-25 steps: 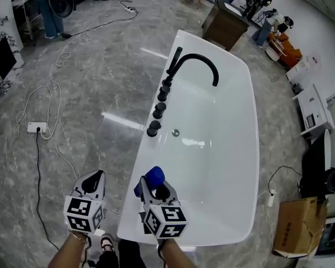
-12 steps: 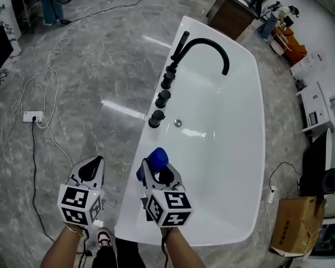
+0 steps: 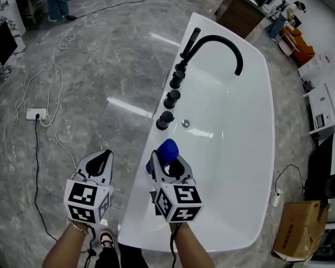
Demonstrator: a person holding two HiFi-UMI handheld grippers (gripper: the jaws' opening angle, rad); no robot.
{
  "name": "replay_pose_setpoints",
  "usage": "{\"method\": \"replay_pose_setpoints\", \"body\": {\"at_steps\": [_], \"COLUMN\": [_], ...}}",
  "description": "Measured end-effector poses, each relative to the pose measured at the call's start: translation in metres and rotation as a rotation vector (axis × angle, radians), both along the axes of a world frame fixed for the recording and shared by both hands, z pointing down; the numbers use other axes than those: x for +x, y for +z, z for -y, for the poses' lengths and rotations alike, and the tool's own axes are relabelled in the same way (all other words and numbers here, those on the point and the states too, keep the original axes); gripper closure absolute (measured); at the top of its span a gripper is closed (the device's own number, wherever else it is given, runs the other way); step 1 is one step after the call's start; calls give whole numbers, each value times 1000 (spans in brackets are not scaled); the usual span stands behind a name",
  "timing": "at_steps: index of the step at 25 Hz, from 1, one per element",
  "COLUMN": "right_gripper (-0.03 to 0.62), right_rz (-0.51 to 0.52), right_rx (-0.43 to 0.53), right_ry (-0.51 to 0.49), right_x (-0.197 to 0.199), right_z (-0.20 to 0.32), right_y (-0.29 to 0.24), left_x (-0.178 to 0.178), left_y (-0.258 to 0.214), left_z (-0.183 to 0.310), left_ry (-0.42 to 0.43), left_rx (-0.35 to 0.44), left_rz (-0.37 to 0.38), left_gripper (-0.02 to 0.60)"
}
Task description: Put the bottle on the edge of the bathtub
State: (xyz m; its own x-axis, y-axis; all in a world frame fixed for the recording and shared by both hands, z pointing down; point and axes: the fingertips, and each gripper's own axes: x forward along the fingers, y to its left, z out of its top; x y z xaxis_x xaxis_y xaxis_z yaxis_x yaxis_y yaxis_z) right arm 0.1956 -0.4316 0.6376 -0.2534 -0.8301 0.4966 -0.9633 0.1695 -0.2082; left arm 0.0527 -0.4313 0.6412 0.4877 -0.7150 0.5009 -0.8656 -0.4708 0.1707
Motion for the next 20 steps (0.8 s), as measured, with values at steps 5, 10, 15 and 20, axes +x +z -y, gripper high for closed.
{"method": "replay_pose_setpoints", "body": {"at_steps": [5, 10, 15, 20], "right_gripper": [422, 422, 422, 422], "right_rz": [9, 7, 0, -6], "right_rx": [0, 3, 8, 11], "right_ry": [1, -2, -16, -18], "right_x": [2, 6, 4, 5], "right_z": [12, 24, 34, 39], "right_y": [5, 9, 12, 15], "left_x": [8, 12, 6, 1], "left_y": [6, 10, 14, 18], "left_z": [5, 11, 21, 27], "left_ry": [-3, -8, -31, -44], "left_rx": [-12, -15, -15, -20], "left_rz": [-14, -25, -25, -19], "left_gripper": [565, 565, 565, 565]}}
